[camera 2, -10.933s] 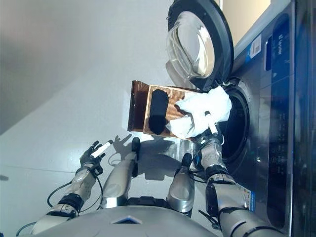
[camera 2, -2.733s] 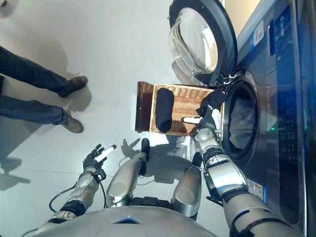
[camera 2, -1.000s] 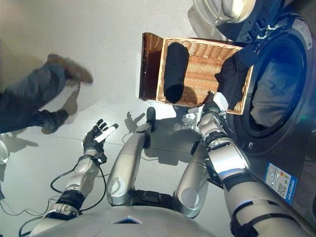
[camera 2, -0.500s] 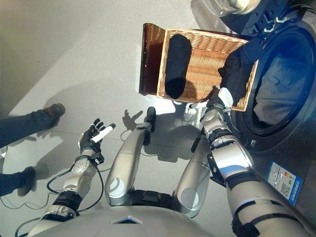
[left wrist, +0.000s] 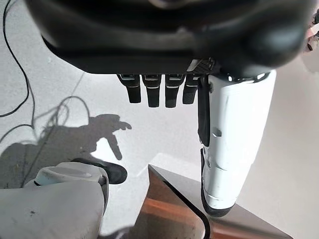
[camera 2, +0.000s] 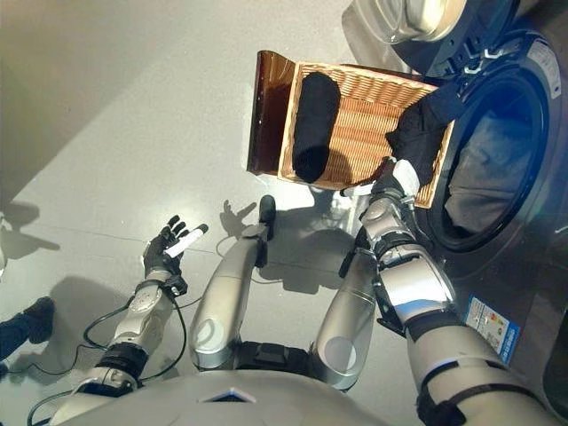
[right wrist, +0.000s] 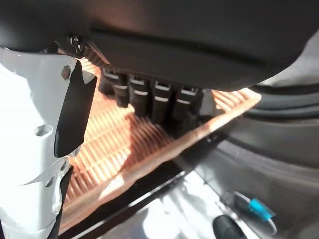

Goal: Pick up the clothes and place them into the washing machine

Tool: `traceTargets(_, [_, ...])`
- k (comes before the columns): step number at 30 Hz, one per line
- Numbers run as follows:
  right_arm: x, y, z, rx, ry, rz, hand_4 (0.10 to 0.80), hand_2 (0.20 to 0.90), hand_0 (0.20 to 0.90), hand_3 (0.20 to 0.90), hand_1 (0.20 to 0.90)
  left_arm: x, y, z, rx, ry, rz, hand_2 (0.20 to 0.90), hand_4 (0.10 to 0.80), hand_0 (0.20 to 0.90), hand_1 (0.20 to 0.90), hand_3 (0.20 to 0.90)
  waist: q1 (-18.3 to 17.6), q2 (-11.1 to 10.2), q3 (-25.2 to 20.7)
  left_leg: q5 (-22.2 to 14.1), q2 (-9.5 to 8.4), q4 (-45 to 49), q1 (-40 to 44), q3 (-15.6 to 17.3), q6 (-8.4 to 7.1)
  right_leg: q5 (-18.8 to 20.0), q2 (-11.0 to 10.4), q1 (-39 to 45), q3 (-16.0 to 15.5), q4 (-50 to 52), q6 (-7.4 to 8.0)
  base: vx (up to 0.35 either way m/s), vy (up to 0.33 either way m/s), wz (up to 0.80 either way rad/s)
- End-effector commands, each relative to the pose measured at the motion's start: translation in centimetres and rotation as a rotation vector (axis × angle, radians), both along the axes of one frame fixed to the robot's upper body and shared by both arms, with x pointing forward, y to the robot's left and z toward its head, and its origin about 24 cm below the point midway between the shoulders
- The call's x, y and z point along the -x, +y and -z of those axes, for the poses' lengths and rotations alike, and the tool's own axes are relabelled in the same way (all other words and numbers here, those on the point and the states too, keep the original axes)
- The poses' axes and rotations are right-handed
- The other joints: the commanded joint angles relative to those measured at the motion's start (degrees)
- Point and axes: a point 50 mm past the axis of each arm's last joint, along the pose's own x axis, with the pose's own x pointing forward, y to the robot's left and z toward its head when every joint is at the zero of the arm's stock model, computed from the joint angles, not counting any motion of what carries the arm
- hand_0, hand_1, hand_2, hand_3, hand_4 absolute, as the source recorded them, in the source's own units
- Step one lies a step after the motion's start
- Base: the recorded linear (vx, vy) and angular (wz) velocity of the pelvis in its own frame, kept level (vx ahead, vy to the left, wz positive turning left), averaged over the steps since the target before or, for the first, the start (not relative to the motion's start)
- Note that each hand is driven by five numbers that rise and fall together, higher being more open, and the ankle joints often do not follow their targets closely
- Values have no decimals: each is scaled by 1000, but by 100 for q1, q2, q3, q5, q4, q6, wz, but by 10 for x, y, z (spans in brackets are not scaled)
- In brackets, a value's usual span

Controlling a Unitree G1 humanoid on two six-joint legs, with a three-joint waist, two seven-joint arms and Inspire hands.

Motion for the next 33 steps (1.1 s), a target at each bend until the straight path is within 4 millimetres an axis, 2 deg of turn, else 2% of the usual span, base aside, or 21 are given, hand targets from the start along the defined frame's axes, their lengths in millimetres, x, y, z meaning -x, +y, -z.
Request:
traceTargets(1, [-7, -25, -27, 76, -135, 67, 800, 900, 900, 900, 900, 11, 34, -2, -120, 5, -54, 900, 800, 900, 900, 900, 154, -198, -398, -490, -133, 180, 54, 118, -60, 643, 20, 87, -228, -740, -261, 30, -11, 8])
traceTargets(11, [-11, -35, -41, 101, -166, 88, 800, 900, 900, 900, 900, 13, 38, -2, -131, 8, -56, 900, 800, 900, 900, 900, 279, -199, -387, -353, -187, -70, 157, 43, -84, 683, -38, 267, -367, -920, -220, 8, -2, 3])
traceTargets(20, [-18, -39, -58, 120, -204, 95, 800, 900, 900, 900, 900, 11, 40, -5, -139, -4, -60, 900, 800, 900, 900, 900, 316, -172, -277, -407, -208, 112, -8, 45, -65, 616, -51, 91, -328, -728, -243, -3, 8, 5])
traceTargets(25, [-20, -40, -62, 125, -212, 97, 800, 900, 900, 900, 900, 9, 42, -10, -138, -27, -69, 900, 800, 900, 900, 900, 305, -155, -171, -554, -198, 586, -318, 38, -52, 443, -21, -210, -241, -255, -300, -11, -2, 1])
traceTargets(26, [-21, -40, -64, 122, -218, 99, 800, 900, 900, 900, 900, 9, 43, -11, -136, -36, -72, 900, 800, 900, 900, 900, 316, -147, -135, -757, -184, 819, -360, 6, -94, 219, 3, -260, -206, -15, -281, 26, -25, 6])
traceTargets(33, [-19, -45, -62, 116, -200, 107, 800, 900, 900, 900, 900, 11, 45, -18, -118, -73, -79, 900, 800, 900, 900, 900, 324, -81, -73, -1058, -136, 1781, -997, -39, -75, -208, 11, -871, -99, 1029, -391, -41, -9, 3])
